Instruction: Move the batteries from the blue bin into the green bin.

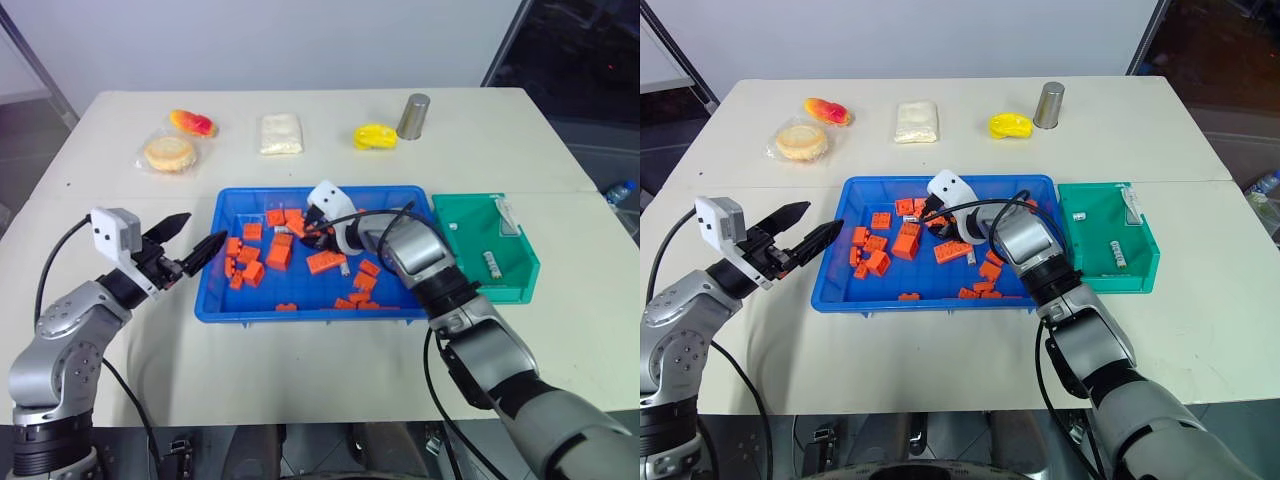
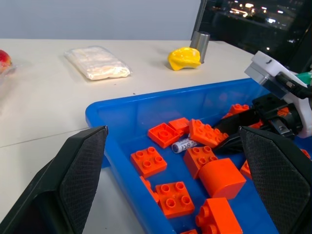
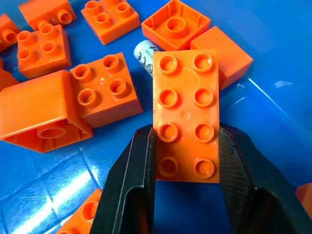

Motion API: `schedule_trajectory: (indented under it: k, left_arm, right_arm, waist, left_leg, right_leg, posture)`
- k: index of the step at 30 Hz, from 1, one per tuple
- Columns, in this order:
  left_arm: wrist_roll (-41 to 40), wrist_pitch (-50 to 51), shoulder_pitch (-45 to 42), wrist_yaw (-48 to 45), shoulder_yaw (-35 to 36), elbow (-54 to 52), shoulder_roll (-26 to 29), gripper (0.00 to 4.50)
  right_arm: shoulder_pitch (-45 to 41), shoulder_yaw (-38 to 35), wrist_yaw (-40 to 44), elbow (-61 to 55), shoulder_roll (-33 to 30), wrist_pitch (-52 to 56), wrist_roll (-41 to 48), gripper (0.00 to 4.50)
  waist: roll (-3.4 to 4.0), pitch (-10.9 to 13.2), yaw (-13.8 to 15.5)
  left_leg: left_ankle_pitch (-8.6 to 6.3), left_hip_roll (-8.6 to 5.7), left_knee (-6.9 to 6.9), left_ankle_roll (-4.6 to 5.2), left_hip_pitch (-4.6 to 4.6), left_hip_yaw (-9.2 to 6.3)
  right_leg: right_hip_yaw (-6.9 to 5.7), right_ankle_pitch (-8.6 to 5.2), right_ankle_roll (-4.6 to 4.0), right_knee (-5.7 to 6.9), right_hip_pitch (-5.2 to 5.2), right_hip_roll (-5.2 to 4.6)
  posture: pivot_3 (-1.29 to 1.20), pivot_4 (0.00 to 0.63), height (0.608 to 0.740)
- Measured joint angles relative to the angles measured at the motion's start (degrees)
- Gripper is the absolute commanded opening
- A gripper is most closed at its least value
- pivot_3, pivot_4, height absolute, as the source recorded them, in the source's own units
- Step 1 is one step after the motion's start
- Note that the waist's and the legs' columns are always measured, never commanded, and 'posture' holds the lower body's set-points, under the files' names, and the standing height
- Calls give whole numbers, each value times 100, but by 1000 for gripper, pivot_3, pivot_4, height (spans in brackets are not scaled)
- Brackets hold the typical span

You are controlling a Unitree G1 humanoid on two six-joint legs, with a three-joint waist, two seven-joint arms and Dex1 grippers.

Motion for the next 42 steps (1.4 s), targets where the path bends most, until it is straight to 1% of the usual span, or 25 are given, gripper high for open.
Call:
schedule_trajectory:
  k: [3,6,9,11,13,14,18,21,24,25,26,27,29,30,31,33,37,42]
  left_arm:
    - [5,-10,0,0,0,0,0,4500]
    - [8,-14,-3,1,0,2,9,4500]
    - [7,-12,-25,-16,-6,8,64,4500]
    - [6,-11,-51,-60,1,23,131,4500]
    - [7,-10,-94,-89,-13,68,189,4500]
    - [6,-7,-159,-122,-19,126,223,4500]
    - [5,3,-294,-234,-19,243,343,4500]
    - [-26,92,-318,-391,-44,260,485,4500]
    - [-167,238,-321,-527,-44,256,595,4500]
    - [-205,305,-321,-580,-48,255,635,4500]
    - [-235,344,-319,-627,-50,255,692,4500]
    - [-262,406,-314,-683,-50,247,755,4500]
    - [-327,528,-238,-810,-46,193,921,4500]
    - [-369,587,-168,-898,-44,165,1042,4500]
    - [-385,644,-129,-966,-40,156,1120,4500]
    - [-391,695,-20,-1101,-28,154,1307,4500]
    - [-390,692,11,-1186,98,167,1393,4500]
    - [-379,637,-30,-1131,202,196,1363,4500]
  right_arm:
    - [-2,-33,-16,-31,-27,0,-16,1156]
    - [-125,-109,43,-403,-217,202,12,1156]
    - [-390,-320,274,-1141,-505,551,185,1156]
    - [-408,-307,628,-1870,-833,858,391,1156]
    - [-273,-227,940,-2556,-1152,1201,610,1156]
    - [-54,-153,1143,-3051,-1391,1449,802,1156]
    - [655,90,1520,-4034,-1849,2018,1318,1156]
    - [952,216,1477,-4235,-1995,2068,1370,1156]
    - [1028,297,1356,-4237,-2006,2065,1367,1156]
    - [1028,315,1320,-4237,-1996,2061,1368,1656]
    - [1028,333,1290,-4237,-1981,2053,1369,2255]
    - [1028,355,1268,-4237,-1972,2039,1372,2605]
    - [1036,382,1242,-4239,-1969,2034,1386,3591]
    - [1042,388,1235,-4240,-1970,2034,1410,4178]
    - [1050,389,1233,-4242,-1972,2034,1427,4446]
    - [1053,397,1221,-4243,-1974,2034,1479,4446]
    - [909,394,1057,-4046,-1845,1905,1465,4446]
    - [10,181,642,-2507,-1269,851,1059,4446]
  waist:
    - [0,0,0]
    - [2,1,4]
    - [1,1,4]
    - [1,1,12]
    - [0,0,17]
    - [-1,0,27]
    - [-1,0,11]
    - [-1,0,-9]
    - [-1,0,-3]
    - [-2,1,1]
    - [-3,1,5]
    - [-3,1,7]
    - [-3,1,6]
    - [-3,1,6]
    - [-3,1,6]
    - [-3,1,4]
    - [-3,2,1]
    - [-3,2,-5]
  left_leg:
    - [0,0,0,0,0,0]
    - [0,0,0,0,-4,0]
    - [0,1,-2,0,-5,-2]
    - [0,1,-7,0,-5,-7]
    - [-1,2,-10,1,-6,-7]
    - [-1,1,-9,1,-6,-11]
    - [-1,1,-7,1,-8,-10]
    - [-1,3,-6,1,-6,-7]
    - [-1,3,-6,1,-6,-7]
    - [-1,3,-6,1,-6,-8]
    - [-1,3,-6,1,-7,-8]
    - [-1,3,-6,1,-7,-8]
    - [-1,3,-7,1,-8,-8]
    - [-1,3,-7,1,-8,-8]
    - [-1,3,-8,1,-7,-8]
    - [-1,4,-8,1,-8,-8]
    - [-1,4,-7,1,-8,-6]
    - [0,6,-8,0,-7,-2]
  right_leg:
    - [0,0,0,0,0,0]
    - [0,0,0,-1,-4,-1]
    - [-1,0,0,-1,-5,0]
    - [-7,-1,-1,-9,-3,0]
    - [-8,-1,-2,-15,-2,-1]
    - [-12,-1,-2,-21,4,-2]
    - [-13,-1,-2,-25,4,-4]
    - [-12,-1,-2,-23,2,0]
    - [-11,-1,-2,-22,0,1]
    - [-12,-1,-3,-22,1,1]
    - [-12,-1,-3,-23,0,1]
    - [-12,-1,-3,-23,1,0]
    - [-12,-1,-3,-24,0,0]
    - [-11,-1,-3,-24,0,0]
    - [-12,-2,-4,-24,0,0]
    - [-12,-2,-5,-24,-1,0]
    - [-11,-3,-6,-24,-2,-1]
    - [-11,0,-8,-23,-6,0]
  posture:
    - [0,150,740]
    - [0,150,740]
    - [0,150,740]
    - [0,150,740]
    - [0,150,740]
    - [0,150,740]
    - [0,150,740]
    - [0,150,740]
    - [0,150,740]
    - [0,150,740]
    - [0,150,740]
    - [0,150,740]
    - [0,150,740]
    - [0,150,740]
    - [0,150,740]
    - [0,150,740]
    - [0,150,740]
    - [0,150,740]
